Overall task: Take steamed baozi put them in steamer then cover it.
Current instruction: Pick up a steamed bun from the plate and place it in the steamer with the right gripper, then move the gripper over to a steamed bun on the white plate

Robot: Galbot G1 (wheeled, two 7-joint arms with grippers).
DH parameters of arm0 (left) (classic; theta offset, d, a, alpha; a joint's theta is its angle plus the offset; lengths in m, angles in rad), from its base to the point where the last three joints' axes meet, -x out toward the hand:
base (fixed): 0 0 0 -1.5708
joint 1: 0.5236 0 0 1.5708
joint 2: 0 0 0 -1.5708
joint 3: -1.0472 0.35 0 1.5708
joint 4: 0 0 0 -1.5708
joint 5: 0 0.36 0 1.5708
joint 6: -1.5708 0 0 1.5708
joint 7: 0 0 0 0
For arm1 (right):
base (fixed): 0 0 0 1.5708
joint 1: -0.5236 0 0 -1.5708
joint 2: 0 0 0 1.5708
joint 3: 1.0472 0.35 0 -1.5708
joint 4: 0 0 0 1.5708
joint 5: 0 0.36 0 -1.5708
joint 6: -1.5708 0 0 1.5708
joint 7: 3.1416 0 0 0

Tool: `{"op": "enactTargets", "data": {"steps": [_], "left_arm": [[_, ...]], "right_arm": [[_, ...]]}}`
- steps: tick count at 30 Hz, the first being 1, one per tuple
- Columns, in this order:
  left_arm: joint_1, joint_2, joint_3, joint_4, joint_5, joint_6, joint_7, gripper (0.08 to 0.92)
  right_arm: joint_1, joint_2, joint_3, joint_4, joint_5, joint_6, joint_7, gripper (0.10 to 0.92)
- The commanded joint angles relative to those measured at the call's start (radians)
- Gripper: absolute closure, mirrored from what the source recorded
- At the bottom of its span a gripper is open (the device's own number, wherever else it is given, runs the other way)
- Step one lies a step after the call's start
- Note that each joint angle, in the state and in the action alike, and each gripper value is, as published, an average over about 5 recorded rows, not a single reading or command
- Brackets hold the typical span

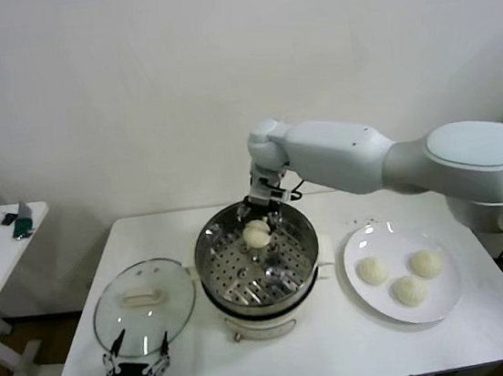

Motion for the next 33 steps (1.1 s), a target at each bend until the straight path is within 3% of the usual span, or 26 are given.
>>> {"op": "enactTargets", "data": {"steps": [1, 6, 8, 15, 19, 33], "left_arm": [[0.002, 0.001, 0.001, -0.004, 0.003, 0.001, 0.001, 0.177], [-0.002, 0.0, 0.004, -0.007, 0.005, 0.004, 0.003, 0.177], [-0.003, 0.002, 0.005, -0.006, 0.005, 0.004, 0.003, 0.177], [-0.012, 0.009, 0.01, -0.002, 0.003, 0.002, 0.001, 0.177], [-0.019, 0.005, 0.012, -0.004, 0.003, 0.003, 0.001, 0.177], [-0.01, -0.018, 0.006, -0.007, 0.006, 0.002, 0.002, 0.177]], "right_arm": [[0.26, -0.101, -0.143, 0.08, 0.405, -0.101, -0.128, 0.206], [0.41, -0.297, -0.279, 0.174, 0.676, -0.346, -0.133, 0.203], [0.453, -0.38, -0.349, 0.216, 0.694, -0.421, -0.1, 0.202], [0.364, -0.67, -0.481, 0.328, 0.478, -0.567, 0.049, 0.203], [0.215, -0.765, -0.411, 0.388, 0.447, -0.687, 0.147, 0.203], [-0.151, -0.707, -0.15, 0.376, 0.25, -0.773, 0.265, 0.203]]}}
